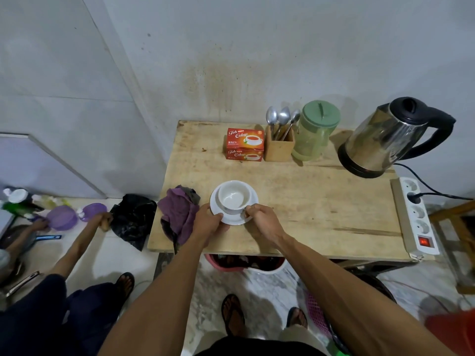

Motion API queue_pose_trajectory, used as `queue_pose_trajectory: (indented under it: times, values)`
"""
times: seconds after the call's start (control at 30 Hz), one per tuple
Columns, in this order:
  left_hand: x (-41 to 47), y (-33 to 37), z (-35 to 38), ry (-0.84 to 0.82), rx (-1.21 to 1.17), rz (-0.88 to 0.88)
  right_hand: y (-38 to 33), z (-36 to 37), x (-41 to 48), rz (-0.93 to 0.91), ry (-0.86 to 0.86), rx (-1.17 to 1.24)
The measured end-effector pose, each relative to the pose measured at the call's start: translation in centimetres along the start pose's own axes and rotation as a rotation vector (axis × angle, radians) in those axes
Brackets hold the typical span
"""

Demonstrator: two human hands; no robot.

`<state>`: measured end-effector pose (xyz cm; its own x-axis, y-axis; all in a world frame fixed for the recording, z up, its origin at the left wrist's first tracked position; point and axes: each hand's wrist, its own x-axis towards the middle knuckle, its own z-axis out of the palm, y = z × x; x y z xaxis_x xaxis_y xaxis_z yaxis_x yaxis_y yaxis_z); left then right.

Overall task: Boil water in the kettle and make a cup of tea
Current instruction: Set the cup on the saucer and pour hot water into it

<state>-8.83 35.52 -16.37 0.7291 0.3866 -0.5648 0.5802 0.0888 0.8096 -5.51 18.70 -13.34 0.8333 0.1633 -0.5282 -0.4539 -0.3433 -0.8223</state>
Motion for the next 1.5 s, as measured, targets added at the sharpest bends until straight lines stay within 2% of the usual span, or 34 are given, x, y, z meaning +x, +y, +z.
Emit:
queue_pose_trajectory:
  times: [0.17, 0.4, 0.57, 0.73, 0.83, 1.03, 1.3, 1.5]
  values:
    - [0.6, -0.4, 0.4, 0.044, -0.010, -0.022, 0.7, 0.6, 0.4, -0.043, 0.117, -0.002]
    - [0.1, 0.0, 3.0, 0.069, -0.069, 0.013, 0.6, -1.5, 0.1, -0.050, 0.093, 0.066]
    - [-1.3, 2.2, 8.5, 0.069, -0.013, 0.064, 1.2, -7.0, 0.3, -0.060, 0.157, 0.094]
    - [-2.8, 3.7, 14.8, -0.025, -0.160, 0.011, 2.5, -13.2, 0.4, -0.046, 0.232, 0.083]
    - [-3.5, 3.7, 18.4, -0.052, -0.137, 0.024, 3.8, -16.7, 0.5, -0.023, 0.259, 0.075]
    - [-3.8, 2.5, 22.2, -0.042, 0.067, 0.091, 5.8, -20.7, 0.9, -0.002, 0.232, 0.063]
    - [-4.0, 1.3, 24.1, -0.017, -0.032, 0.021, 6.5, -22.0, 0.8, -0.014, 0.195, 0.036]
    - [-4.3, 1.1, 24.2, -0.004, -0.016, 0.022, 6.1, -22.2, 0.4, -0.037, 0.176, 0.035]
